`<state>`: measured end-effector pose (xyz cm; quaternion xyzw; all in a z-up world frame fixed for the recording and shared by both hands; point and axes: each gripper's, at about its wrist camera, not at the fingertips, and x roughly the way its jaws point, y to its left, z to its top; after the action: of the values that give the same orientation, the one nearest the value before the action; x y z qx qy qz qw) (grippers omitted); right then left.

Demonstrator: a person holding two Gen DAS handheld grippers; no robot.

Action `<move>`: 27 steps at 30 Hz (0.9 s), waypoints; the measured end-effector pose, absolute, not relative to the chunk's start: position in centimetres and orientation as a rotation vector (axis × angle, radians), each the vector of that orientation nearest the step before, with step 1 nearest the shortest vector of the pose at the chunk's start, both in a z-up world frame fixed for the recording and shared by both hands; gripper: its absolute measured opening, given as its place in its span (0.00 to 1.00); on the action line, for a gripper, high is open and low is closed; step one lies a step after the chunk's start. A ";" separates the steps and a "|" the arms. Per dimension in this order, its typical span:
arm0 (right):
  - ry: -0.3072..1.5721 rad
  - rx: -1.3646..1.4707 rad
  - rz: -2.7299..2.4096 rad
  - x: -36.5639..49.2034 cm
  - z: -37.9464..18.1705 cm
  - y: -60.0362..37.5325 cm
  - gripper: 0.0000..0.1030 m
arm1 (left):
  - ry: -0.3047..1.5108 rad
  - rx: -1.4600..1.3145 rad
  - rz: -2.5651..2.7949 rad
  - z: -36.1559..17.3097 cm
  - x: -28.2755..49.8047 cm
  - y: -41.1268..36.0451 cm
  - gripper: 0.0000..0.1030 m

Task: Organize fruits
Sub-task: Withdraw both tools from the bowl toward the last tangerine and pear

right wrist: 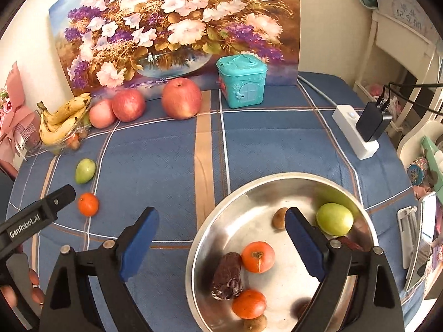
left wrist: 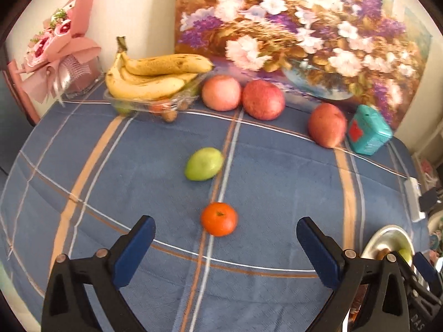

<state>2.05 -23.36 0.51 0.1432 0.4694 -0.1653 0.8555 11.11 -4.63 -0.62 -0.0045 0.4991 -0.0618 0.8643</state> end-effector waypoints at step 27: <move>0.992 0.396 -0.258 7.6 -1.5 -20.4 0.90 | 1.046 -0.128 -0.093 -1.8 17.6 4.7 1.00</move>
<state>7.57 -20.39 -1.48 0.1883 0.4715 -0.1228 0.8528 17.56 4.72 -1.79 -0.0612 0.4988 -0.0445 0.8634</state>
